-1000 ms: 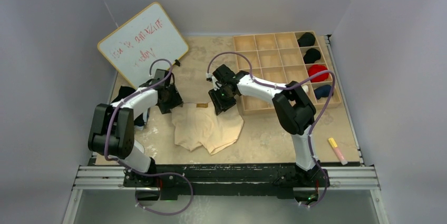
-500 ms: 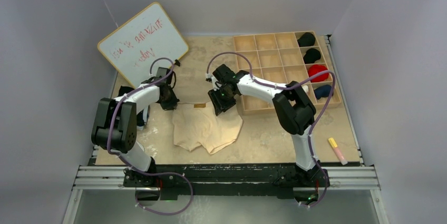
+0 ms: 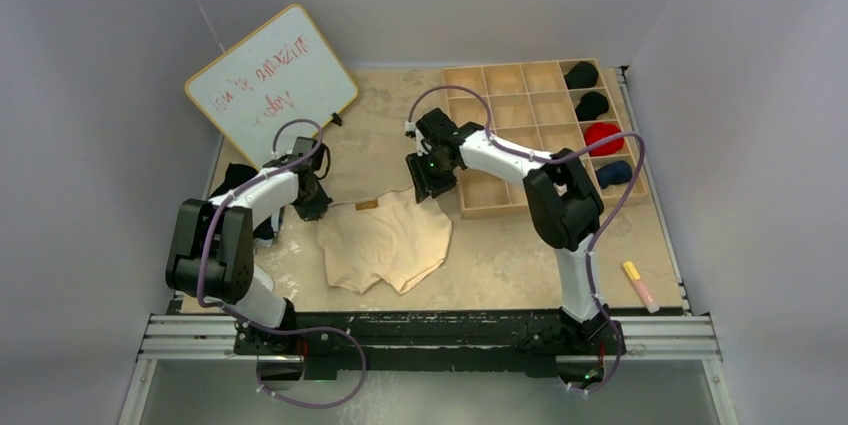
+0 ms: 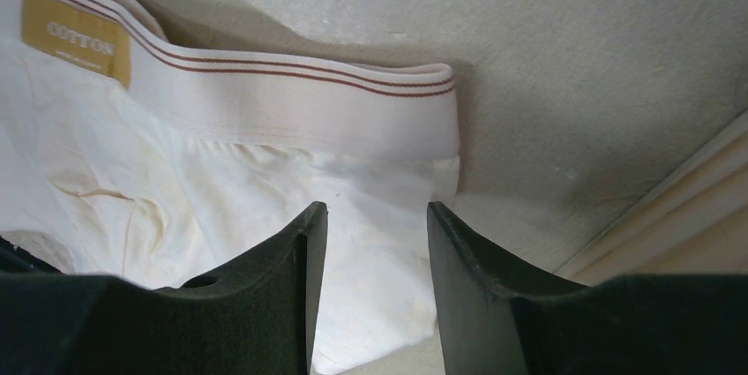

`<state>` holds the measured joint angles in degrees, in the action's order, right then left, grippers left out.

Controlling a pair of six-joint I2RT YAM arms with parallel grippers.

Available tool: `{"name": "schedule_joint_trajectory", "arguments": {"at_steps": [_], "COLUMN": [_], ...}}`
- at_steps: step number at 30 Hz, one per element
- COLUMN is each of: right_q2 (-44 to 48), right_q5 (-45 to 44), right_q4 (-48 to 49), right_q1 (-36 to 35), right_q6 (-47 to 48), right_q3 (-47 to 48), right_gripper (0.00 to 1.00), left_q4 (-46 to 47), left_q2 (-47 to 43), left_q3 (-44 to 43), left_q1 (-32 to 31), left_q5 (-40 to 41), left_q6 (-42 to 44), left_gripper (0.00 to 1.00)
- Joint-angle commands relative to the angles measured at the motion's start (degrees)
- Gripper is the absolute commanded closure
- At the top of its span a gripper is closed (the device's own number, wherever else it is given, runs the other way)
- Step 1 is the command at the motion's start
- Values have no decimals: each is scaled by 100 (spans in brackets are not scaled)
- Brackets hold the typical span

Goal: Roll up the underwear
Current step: Flatten out the underwear at the center of the board.

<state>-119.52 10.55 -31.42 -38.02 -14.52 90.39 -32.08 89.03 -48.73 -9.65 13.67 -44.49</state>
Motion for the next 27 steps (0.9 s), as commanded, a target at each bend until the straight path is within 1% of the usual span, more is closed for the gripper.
{"name": "schedule_joint_trajectory", "arguments": {"at_steps": [1,3,7,10,13,17,19,24,25,27], "right_q2": [389,297,-74,-213,-412,-484,-480,-530,-502,-502], "right_q5": [295,235,-277,-157,-300,-890,-1135,-2511,-2612,-2460], "right_q4": [406,431,430,689,666,575,616,527,587,669], "right_q1": [-66,-69,-72,-103,-118,-120,-118,-103,-105,-100], "right_q6": [-44,-118,-129,-95,-91,-171,-423,-598,-597,-509], "right_q3": [214,367,703,590,584,411,269,176,112,82], "right_gripper": [52,53,55,62,66,74,78,81,81,81], "left_q4": [-114,-74,-95,-97,-82,-71,-75,-224,-217,-167], "left_q2": [-26,-18,-50,-83,-105,-122,-124,-163,-185,-217], "left_q3": [66,57,51,43,32,42,47,62,94,163], "left_q1": [51,51,51,51,51,51,51,72,100,188], "left_q5": [-14,-56,-33,-22,-22,-40,-33,204,229,197], "left_q6": [64,80,124,149,142,147,176,108,106,129], "left_gripper": [100,100,100,100,100,100,100,100,100,100]}}
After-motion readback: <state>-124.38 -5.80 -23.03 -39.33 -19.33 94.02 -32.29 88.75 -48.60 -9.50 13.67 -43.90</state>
